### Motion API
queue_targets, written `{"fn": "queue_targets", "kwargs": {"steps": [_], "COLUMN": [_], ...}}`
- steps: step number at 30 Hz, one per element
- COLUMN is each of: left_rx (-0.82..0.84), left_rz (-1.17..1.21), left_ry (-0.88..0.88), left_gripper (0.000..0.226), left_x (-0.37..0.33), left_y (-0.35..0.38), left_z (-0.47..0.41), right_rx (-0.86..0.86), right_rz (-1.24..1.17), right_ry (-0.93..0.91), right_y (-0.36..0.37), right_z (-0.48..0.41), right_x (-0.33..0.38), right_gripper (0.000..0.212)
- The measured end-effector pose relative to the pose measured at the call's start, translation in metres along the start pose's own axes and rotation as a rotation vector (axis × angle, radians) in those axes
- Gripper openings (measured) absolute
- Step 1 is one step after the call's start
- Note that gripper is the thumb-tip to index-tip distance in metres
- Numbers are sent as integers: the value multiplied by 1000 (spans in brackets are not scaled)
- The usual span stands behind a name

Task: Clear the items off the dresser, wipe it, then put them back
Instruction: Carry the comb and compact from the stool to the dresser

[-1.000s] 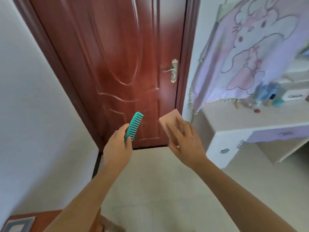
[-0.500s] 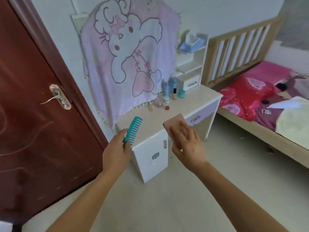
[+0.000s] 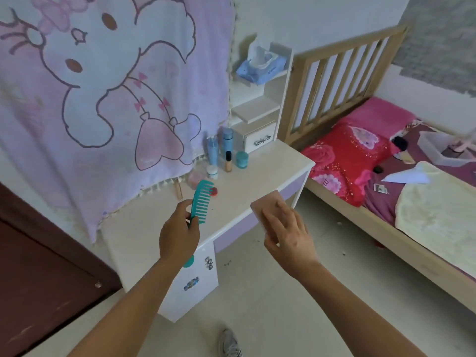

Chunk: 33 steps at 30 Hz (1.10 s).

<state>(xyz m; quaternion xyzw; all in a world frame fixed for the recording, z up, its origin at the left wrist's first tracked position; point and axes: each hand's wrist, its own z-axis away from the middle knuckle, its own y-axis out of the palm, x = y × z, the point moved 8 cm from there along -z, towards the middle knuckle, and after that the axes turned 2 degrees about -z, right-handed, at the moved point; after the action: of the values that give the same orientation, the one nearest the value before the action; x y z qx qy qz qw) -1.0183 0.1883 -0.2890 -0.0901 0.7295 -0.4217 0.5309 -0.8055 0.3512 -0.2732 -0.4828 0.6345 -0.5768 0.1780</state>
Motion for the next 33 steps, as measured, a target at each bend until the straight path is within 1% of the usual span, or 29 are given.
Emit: {"fn": "queue_targets", "kwargs": {"steps": [4,9,15,19,22,26,29,33], "left_rx": [13,12,-97,-185,-223,-228,-217,-156], "left_rz": [152,292,353,375,369,339,295,252], "left_ry": [-201,-419,-646,-789,-872,-944,-980,-1009], "left_gripper": [35,28,31,36,41,42,38,37], "left_x": [8,35,75,100,119,148,177,216], "left_y": [25,48,66,75,80,87,92,102], "left_z": [-71,-125,-159,-165,-163,-166,-183,-208], "right_rx": [42,102,240,387,488,582,619,634], "right_rz": [-1,-31,-83,-76,-52,-12,38,41], "right_ry": [-11,-18,-142,-211,-268,-278,-237,-138], "right_y": [10,36,103,151,185,226,251,283], "right_z": [-66,-142,-229,-266,-279,-287,-289,-288], "right_x": [-27,-52,-66,-73,-74,-74,-74,-73], "right_gripper": [50,50,51,52,52,56,55,53]}}
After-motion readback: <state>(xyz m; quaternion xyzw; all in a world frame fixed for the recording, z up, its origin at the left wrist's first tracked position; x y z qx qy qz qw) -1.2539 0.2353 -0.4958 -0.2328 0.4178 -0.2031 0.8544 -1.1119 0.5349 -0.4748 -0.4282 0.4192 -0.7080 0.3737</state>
